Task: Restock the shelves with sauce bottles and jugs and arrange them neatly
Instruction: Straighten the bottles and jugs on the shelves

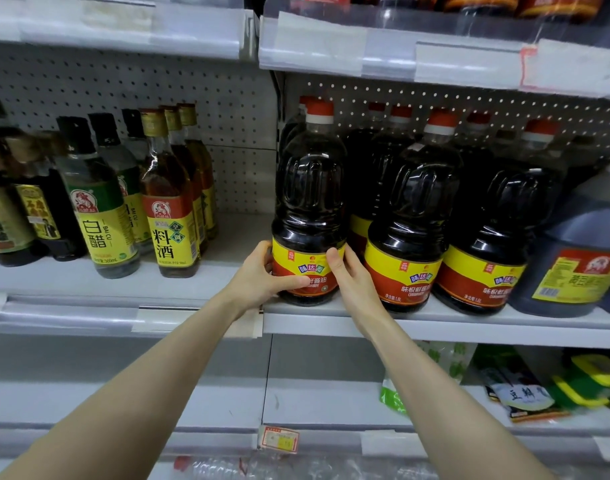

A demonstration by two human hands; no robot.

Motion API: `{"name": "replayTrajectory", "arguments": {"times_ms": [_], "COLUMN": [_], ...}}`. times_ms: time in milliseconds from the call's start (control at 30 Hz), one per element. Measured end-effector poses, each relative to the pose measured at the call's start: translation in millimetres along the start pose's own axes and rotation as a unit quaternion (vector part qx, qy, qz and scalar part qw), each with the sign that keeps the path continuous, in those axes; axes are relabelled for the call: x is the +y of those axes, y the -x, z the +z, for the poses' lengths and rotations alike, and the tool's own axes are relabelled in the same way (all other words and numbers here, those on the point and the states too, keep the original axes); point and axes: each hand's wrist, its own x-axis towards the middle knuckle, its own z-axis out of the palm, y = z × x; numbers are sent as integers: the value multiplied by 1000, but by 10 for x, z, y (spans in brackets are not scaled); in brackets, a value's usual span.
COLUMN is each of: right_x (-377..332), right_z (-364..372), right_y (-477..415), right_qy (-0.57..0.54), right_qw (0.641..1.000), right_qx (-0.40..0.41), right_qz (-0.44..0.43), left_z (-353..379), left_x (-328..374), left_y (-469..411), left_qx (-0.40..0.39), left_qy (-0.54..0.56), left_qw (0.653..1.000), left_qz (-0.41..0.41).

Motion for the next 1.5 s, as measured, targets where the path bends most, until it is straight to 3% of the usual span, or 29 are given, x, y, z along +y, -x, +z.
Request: {"name": "replayTrajectory", "arguments": {"times_ms": [233, 333, 667, 900, 1067, 1500], "right_x": [-290, -378, -522, -313, -169, 15], "right_z": [-76, -236, -1016, -1417, -1517, -1477], "right_y": [400, 571, 844, 572, 340, 121], "right_qy": [-18, 0, 43, 25, 6, -11], "right_qw": [999, 997, 988, 997, 1000, 1000], "right_qx": [37, 71, 144, 58, -10, -16], "right_qz": [13, 26, 30, 35, 3, 2], "left_z": [140, 299, 1069, 1505, 1627, 1523], "left_x": [154, 226, 446, 434, 324, 101], "left_y": [389, 527, 536, 344, 170, -34], "left_qx": [164, 193, 92, 75, 68, 66], "left_qy": [-30, -39, -33, -4, 6, -15], "left_qw": [985, 979, 993, 996, 995, 994], "left_qz": [46, 61, 61, 38, 67, 84]}}
